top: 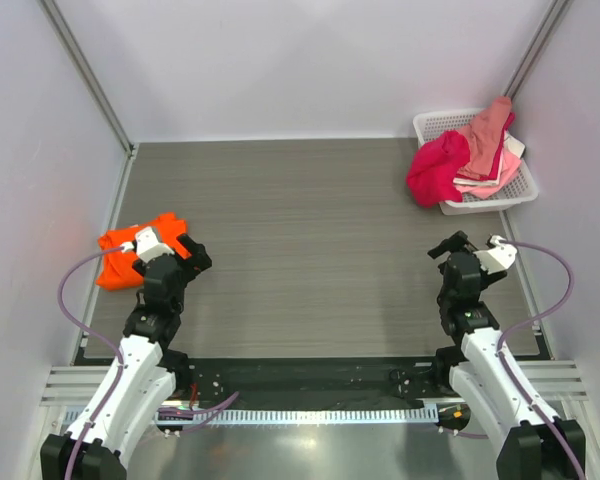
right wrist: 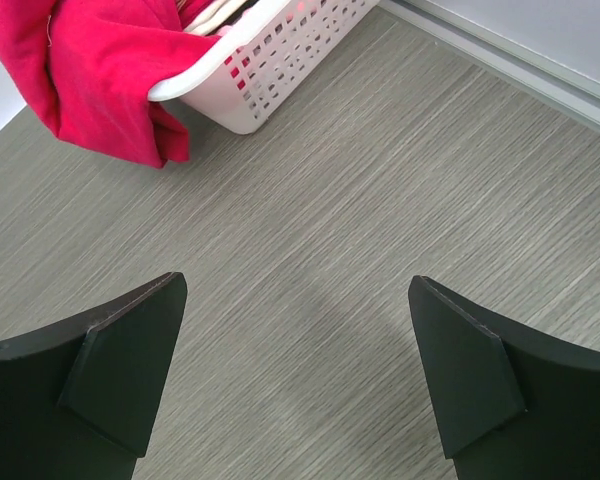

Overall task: Fold and stack the t-shirts
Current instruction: Grab the tshirt from the pile

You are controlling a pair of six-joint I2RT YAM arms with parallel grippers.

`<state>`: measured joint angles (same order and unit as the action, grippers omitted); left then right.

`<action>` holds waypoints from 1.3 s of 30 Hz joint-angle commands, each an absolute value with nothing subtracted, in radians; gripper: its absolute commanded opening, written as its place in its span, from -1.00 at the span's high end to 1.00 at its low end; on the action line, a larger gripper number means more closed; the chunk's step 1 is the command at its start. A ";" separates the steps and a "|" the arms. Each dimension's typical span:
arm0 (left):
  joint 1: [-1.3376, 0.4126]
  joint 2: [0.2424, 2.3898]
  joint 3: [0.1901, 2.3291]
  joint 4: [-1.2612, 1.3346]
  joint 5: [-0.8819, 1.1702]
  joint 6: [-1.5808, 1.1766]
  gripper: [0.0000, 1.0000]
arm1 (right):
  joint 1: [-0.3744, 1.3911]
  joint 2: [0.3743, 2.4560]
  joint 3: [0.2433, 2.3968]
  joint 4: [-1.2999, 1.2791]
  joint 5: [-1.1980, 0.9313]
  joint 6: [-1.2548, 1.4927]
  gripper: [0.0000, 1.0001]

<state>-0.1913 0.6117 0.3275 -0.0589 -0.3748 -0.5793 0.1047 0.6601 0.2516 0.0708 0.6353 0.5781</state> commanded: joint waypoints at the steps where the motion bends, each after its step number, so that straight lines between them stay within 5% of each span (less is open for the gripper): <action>1: -0.187 0.615 0.371 -0.043 -0.382 -0.580 -0.99 | 0.104 0.713 0.327 0.077 0.669 0.598 -0.99; 17: -0.187 0.637 0.379 -0.031 -0.356 -0.581 -0.96 | 0.091 1.287 0.978 -0.126 0.589 0.623 -0.99; 28: -0.187 0.646 0.390 -0.038 -0.339 -0.569 -0.92 | 0.046 1.741 1.336 -0.126 0.575 0.715 -0.69; 39: -0.187 0.650 0.400 -0.034 -0.305 -0.561 -0.82 | 0.045 1.888 1.517 -0.107 0.629 0.693 -0.68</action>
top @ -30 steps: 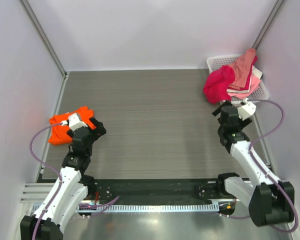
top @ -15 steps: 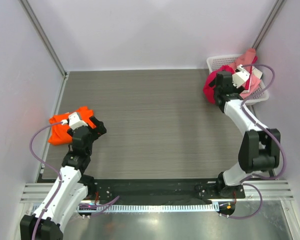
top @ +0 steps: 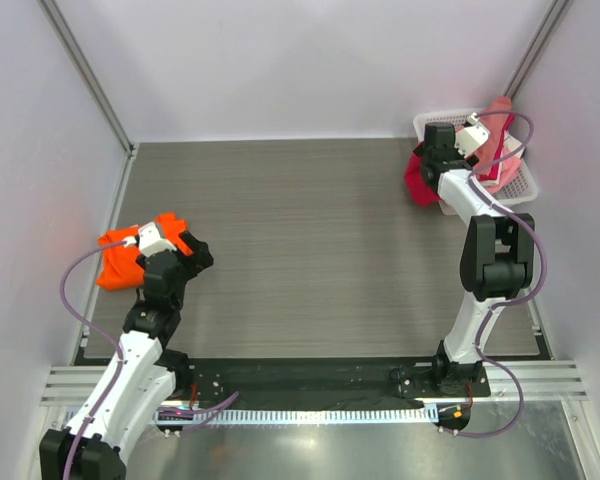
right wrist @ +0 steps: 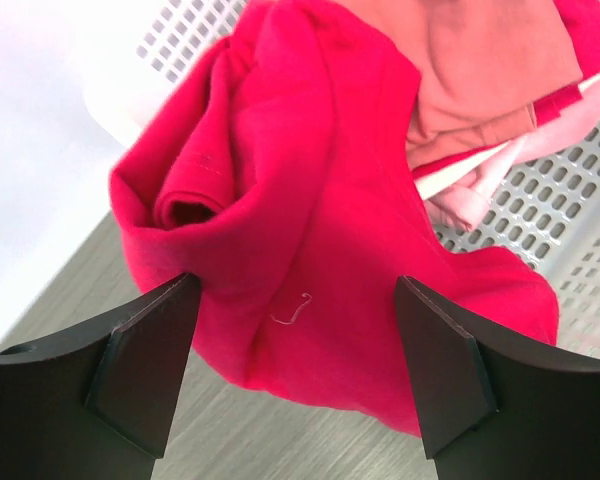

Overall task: Fold and stack the t-shirts
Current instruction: Grab the tshirt from the pile, then move the tshirt to the center of the board

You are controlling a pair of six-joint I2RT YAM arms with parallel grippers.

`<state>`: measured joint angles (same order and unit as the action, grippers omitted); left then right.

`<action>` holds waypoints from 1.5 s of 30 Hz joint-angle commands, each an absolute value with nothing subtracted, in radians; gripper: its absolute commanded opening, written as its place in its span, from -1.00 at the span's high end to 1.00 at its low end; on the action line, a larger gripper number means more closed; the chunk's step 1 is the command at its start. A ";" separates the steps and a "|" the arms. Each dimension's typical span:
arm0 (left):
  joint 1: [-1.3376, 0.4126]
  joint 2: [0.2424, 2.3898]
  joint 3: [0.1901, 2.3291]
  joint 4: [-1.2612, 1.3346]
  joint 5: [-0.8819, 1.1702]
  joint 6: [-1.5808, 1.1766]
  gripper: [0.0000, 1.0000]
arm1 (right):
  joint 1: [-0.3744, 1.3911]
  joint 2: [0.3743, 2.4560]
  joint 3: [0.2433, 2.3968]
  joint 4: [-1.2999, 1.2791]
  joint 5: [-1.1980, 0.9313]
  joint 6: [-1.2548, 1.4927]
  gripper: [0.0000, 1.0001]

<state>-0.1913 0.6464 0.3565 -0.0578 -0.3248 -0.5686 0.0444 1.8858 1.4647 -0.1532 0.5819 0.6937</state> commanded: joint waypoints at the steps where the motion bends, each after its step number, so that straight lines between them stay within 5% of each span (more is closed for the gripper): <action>1: -0.189 0.653 0.402 -0.035 -0.304 -0.561 -0.83 | 0.046 1.888 1.517 -0.097 0.627 0.684 -0.68; 9: -0.189 0.681 0.411 -0.032 -0.296 -0.561 -0.81 | 0.046 1.865 1.477 0.032 0.630 0.655 -0.67; 12: -0.187 0.678 0.411 -0.031 -0.298 -0.560 -0.82 | 0.046 1.922 1.546 0.028 0.606 0.646 -0.48; 16: -0.189 0.675 0.410 -0.032 -0.299 -0.558 -0.82 | 0.046 1.974 1.601 0.017 0.614 0.627 0.22; 17: -0.189 0.676 0.410 -0.031 -0.299 -0.558 -0.82 | 0.046 1.968 1.598 0.015 0.629 0.623 0.61; 19: -0.189 0.680 0.410 -0.031 -0.299 -0.558 -0.82 | 0.048 1.948 1.588 0.014 0.652 0.601 0.98; 32: -0.189 0.678 0.411 -0.028 -0.295 -0.555 -0.82 | 0.339 1.643 1.534 0.155 0.928 0.209 0.98; 45: -0.187 0.675 0.410 -0.029 -0.302 -0.552 -0.82 | 0.561 1.485 1.577 0.051 0.328 0.311 0.98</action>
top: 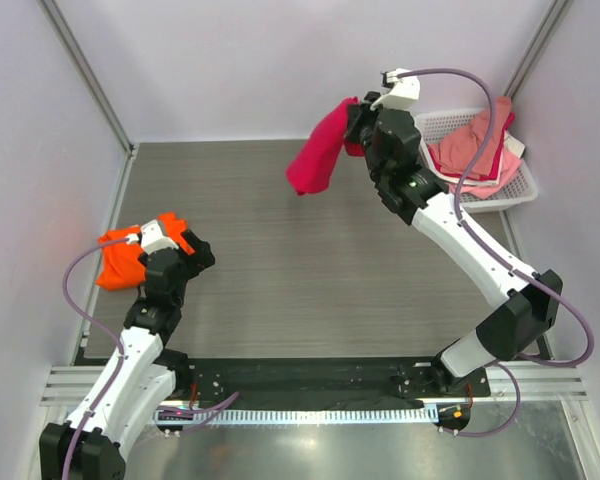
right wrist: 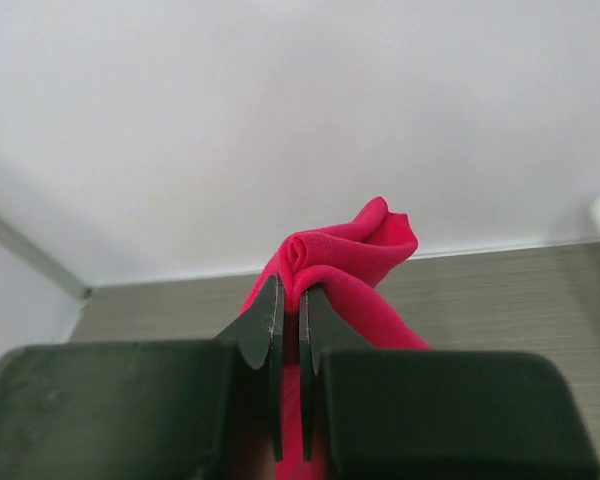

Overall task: Fold and stack the t-shirts
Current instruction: Move the tshirt to the center of the board, then flatten the tshirt out

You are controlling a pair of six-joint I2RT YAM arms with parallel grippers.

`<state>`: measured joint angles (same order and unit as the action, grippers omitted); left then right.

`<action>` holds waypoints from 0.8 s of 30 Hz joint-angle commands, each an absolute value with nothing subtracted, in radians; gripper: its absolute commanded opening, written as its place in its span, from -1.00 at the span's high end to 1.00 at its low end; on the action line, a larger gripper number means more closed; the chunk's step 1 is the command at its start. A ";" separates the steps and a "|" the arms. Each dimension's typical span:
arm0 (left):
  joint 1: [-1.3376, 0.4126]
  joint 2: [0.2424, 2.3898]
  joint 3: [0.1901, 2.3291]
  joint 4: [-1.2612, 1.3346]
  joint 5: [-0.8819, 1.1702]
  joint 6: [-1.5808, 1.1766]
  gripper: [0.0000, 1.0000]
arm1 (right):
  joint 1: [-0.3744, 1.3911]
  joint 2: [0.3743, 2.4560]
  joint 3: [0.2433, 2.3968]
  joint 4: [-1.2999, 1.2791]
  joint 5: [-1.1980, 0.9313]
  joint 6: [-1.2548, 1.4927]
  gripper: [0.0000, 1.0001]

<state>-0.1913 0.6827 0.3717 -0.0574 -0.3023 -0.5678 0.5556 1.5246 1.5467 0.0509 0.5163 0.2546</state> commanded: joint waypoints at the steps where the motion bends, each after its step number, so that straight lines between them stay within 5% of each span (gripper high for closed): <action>1: -0.187 0.672 0.410 -0.029 -0.304 -0.552 -0.82 | 0.561 1.477 1.534 0.055 0.324 0.345 0.97; 3: -0.187 0.670 0.408 -0.032 -0.307 -0.551 -0.82 | 0.561 1.459 1.449 0.064 0.311 0.406 0.83; 4: -0.187 0.669 0.410 -0.034 -0.308 -0.552 -0.82 | 0.560 1.459 1.419 0.067 0.299 0.419 0.23; 5: -0.187 0.666 0.410 -0.034 -0.310 -0.552 -0.82 | 0.558 1.460 1.395 0.067 0.293 0.439 -0.17; 7: -0.189 0.664 0.408 -0.034 -0.310 -0.552 -0.82 | 0.545 1.462 1.332 0.031 0.284 0.524 -0.58; 13: -0.189 0.667 0.402 -0.028 -0.308 -0.564 -0.87 | 0.538 1.348 1.115 0.006 0.362 0.568 -0.61; 20: -0.189 0.683 0.403 -0.038 -0.333 -0.604 -0.99 | 0.537 1.442 1.195 -0.116 0.215 0.492 -0.62; 24: -0.189 0.650 0.385 -0.034 -0.337 -0.617 -0.99 | 0.525 1.551 1.241 -0.137 0.091 0.462 -0.28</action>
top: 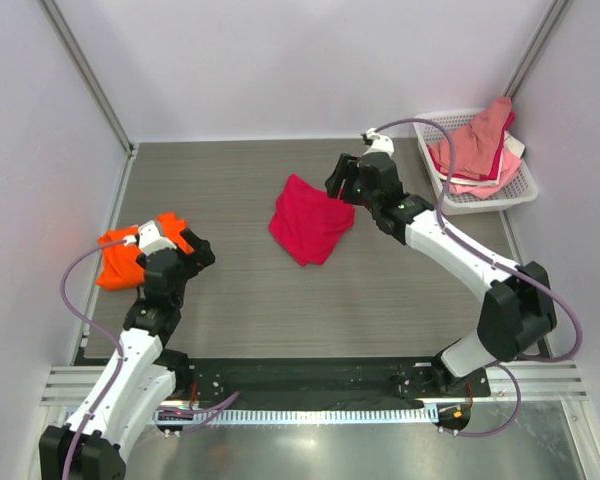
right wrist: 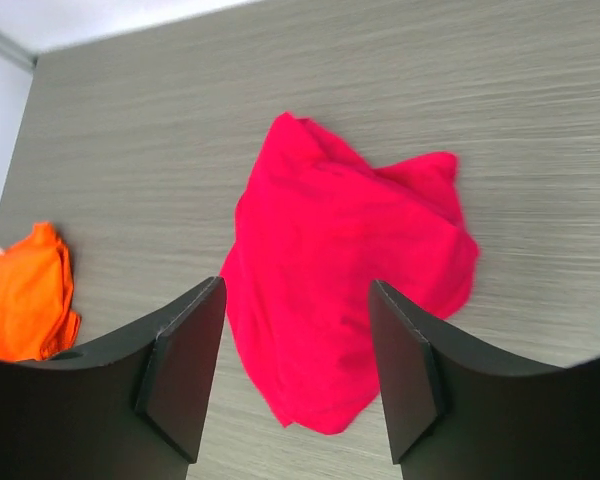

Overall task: Fold and stack the t-shirts
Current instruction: Flatten the tshirt out

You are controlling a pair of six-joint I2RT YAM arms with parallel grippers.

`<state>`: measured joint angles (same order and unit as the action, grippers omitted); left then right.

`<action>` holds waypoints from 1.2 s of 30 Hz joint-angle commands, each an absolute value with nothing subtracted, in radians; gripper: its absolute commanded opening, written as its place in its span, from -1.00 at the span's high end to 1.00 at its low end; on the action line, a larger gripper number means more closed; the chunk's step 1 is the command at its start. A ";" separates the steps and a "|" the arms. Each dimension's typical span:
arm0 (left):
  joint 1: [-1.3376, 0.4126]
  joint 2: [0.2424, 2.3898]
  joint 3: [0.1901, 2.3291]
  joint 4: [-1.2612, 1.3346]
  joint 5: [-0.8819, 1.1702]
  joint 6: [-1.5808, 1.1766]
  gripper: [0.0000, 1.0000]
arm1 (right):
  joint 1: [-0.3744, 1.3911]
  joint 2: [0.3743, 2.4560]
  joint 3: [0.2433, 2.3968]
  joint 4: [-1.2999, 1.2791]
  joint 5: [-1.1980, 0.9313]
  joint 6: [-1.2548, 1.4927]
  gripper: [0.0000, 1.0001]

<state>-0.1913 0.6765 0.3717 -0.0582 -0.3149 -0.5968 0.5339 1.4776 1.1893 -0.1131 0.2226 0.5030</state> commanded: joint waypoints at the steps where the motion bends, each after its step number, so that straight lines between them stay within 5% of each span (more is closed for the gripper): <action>1: -0.187 0.637 0.380 -0.023 -0.325 -0.618 -0.99 | 0.523 1.568 1.244 -0.138 0.060 0.459 -0.28; 6: -0.187 0.637 0.356 -0.005 -0.328 -0.656 -0.99 | 0.523 1.686 1.240 -0.108 -0.109 0.454 -0.36; 16: -0.187 0.833 0.359 0.166 -0.197 -0.821 -1.00 | 0.523 1.644 1.020 0.150 -0.074 0.486 -0.38; 26: -0.271 1.376 0.678 0.104 -0.044 -0.972 -0.45 | 0.514 1.554 0.853 0.363 0.029 0.546 -0.31; 36: -0.422 1.653 0.874 0.135 -0.123 -1.052 -0.38 | 0.488 1.546 0.821 0.393 0.014 0.580 -0.28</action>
<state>-0.4004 1.6211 0.8177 0.1009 -0.0975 -1.0122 0.4950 1.5791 0.8253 0.3256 -0.0021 0.5579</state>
